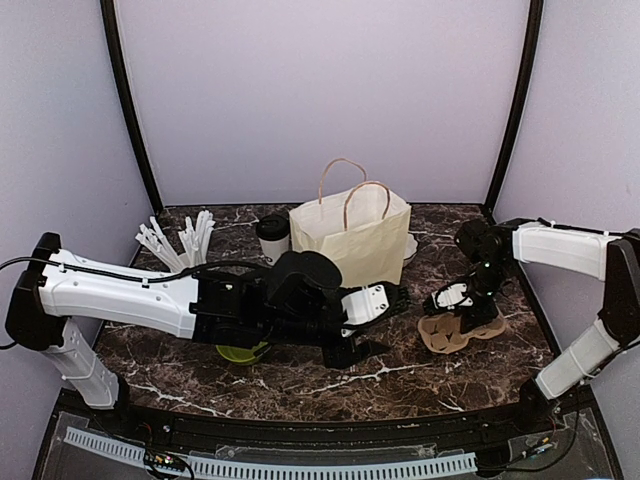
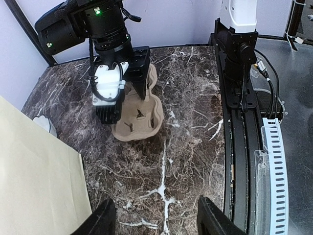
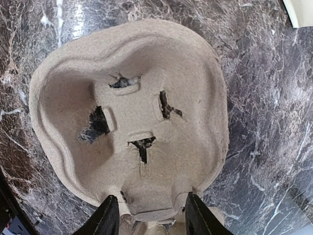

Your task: Pack the takeout coffee

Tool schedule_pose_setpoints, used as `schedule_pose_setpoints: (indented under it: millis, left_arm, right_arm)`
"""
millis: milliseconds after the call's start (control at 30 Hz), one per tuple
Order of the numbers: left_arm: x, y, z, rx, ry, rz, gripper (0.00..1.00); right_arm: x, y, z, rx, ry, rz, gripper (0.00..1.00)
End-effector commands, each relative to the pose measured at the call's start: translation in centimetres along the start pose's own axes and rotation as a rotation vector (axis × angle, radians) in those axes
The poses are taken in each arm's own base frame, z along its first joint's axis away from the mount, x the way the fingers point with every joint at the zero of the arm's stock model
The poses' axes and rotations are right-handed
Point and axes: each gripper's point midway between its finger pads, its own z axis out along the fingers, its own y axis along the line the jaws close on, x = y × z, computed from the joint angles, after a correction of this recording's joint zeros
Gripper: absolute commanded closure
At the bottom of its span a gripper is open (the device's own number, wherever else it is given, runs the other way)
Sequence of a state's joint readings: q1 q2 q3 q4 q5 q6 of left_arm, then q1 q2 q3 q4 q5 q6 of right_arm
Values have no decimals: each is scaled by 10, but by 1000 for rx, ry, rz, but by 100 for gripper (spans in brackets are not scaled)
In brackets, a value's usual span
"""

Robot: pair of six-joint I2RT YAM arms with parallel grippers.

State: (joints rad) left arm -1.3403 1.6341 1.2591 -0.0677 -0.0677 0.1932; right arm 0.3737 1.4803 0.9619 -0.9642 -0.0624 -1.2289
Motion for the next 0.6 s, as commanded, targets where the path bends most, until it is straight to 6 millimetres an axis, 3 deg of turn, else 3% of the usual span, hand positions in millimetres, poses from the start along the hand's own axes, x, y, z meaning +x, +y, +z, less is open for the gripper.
schedule_pose_setpoints:
  millis: [0,267,567]
  left_arm:
    - [-11,5,-16,-26,-44,-22,41]
    - [-3,6,-13,-40,-27,-22,41]
    - [-5,8,-16,-47,-31,-19,41]
  right_arm:
    - [0,3,7,-15,18,-9,55]
    - [2,7,10,-35,33,-5,58]
    - [2,6,12,-42,36,16,69]
